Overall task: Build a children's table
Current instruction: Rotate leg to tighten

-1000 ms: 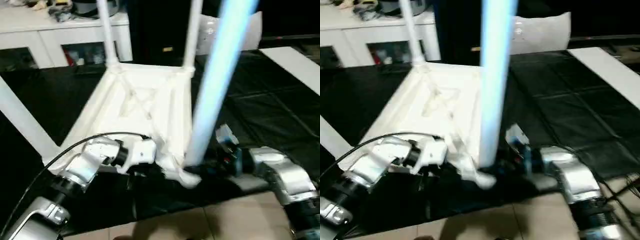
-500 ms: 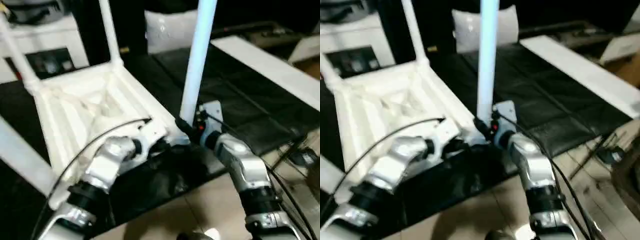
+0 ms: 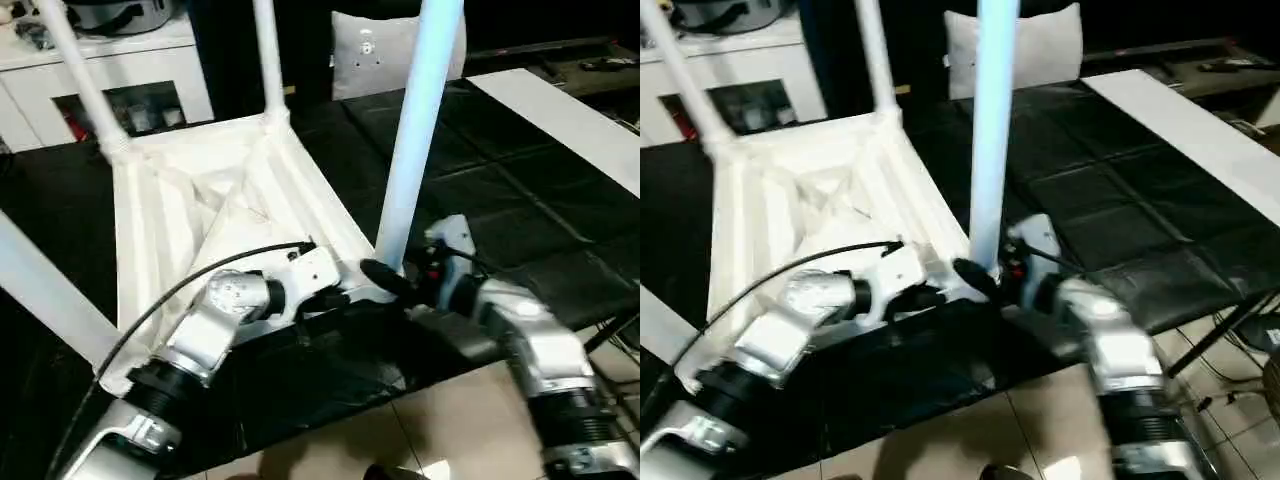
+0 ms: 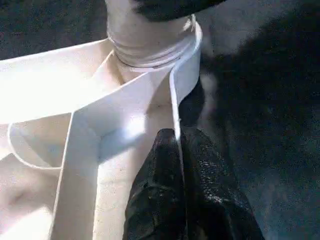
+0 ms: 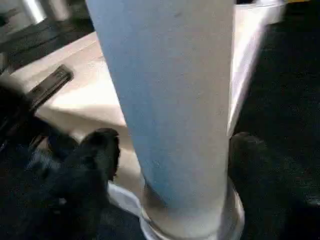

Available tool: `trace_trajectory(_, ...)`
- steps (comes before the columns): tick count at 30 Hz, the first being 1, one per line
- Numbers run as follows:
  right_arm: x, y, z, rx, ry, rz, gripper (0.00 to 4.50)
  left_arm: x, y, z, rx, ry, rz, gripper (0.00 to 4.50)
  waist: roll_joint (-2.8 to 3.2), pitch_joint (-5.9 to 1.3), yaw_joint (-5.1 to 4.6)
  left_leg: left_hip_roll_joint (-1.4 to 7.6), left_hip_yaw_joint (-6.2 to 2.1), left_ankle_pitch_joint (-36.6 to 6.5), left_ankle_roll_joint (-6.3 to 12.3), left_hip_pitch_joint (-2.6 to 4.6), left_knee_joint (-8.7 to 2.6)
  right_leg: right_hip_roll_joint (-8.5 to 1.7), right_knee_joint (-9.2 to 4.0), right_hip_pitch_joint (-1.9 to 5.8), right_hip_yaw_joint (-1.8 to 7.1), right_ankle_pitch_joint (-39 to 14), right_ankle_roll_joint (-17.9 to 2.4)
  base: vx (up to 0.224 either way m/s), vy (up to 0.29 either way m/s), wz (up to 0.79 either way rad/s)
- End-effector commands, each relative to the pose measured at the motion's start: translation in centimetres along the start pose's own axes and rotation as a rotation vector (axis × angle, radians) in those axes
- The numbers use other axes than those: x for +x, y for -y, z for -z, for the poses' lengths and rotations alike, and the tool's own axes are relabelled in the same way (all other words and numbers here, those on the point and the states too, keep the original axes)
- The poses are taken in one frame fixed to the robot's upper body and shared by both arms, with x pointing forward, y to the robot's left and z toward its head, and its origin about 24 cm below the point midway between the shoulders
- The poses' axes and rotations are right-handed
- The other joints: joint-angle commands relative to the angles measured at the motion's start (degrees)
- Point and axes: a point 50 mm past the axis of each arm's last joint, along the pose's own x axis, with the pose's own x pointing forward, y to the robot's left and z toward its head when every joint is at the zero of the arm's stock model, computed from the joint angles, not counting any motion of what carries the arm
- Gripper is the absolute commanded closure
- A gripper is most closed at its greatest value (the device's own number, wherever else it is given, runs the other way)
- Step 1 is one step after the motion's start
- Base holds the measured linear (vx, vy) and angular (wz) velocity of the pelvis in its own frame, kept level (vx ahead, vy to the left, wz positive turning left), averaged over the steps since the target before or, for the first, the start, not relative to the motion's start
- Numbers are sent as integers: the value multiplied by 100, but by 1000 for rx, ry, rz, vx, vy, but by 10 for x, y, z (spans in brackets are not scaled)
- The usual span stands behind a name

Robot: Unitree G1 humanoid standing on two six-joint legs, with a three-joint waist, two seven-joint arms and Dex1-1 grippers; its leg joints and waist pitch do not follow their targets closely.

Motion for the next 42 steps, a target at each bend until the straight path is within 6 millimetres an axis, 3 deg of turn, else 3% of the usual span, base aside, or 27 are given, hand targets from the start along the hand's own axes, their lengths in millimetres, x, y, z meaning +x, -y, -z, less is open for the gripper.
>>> trace_trajectory(1, -7, 0, -5, -33, 8, -61, 38, -2, 1, -7, 76, 24, 83, 450, -66, -431, 39, 116, 97, -153, 721, -80, -383, -382, -385, 451, 414, -1876, -373, 0, 0, 0)
trace_trajectory(6, -25, -1, -11, -70, -47, -290, 38, -14, 7, 2, 172, -11, 279, 450, -71, -429, 140, 131, 111, -280, 701, -61, -391, -376, -409, 443, 402, -2079, -291, 0, 0, 0)
trace_trajectory(11, -29, -5, -12, -91, -81, -402, 85, -17, 9, 2, 206, -13, 371, 450, -72, -461, 274, 181, 109, -8, 697, -54, -382, -389, -327, 436, 423, -1714, -478, 0, 0, 0)
trace_trajectory(15, -28, -9, -12, -104, -105, -490, 122, -18, 11, 0, 248, -18, 448, 450, -102, -466, 347, 183, 122, 45, 720, -58, -376, -395, -304, 435, 434, -1708, -479, 0, 0, 0)
trace_trajectory(20, -21, -19, -10, -84, -109, -582, 175, -14, 15, -6, 279, 0, 513, 450, -97, -471, 392, 197, 129, 23, 669, -43, -383, -401, -312, 429, 433, -1766, -476, 0, 0, 0)
trace_trajectory(26, -21, -22, -7, -59, -113, -616, 227, -12, 17, -6, 280, 10, 524, 450, -110, -471, 447, 196, 135, 21, 602, -47, -386, -404, -319, 431, 438, -1829, -414, 0, 0, 0)
trace_trajectory(34, -23, -25, -4, -24, -111, -641, 246, -14, 16, -4, 231, 33, 505, 450, -127, -483, 460, 189, 139, 66, 586, -51, -379, -395, -313, 435, 435, -1795, -361, 0, 0, 0)
trace_trajectory(39, -18, -27, -3, 20, -62, -558, 246, -15, 13, -2, 117, 35, 385, 450, -132, -467, 450, 184, 144, -8, 515, -53, -393, -403, -334, 437, 428, -1943, -323, 0, 0, 0)
trace_trajectory(42, -6, -26, 3, 27, -79, -394, 246, -11, 16, -5, 50, 42, 291, 450, -152, -406, 397, 133, 164, -314, 358, -49, -413, -386, -428, 424, 391, -2525, -100, 0, 0, 0)
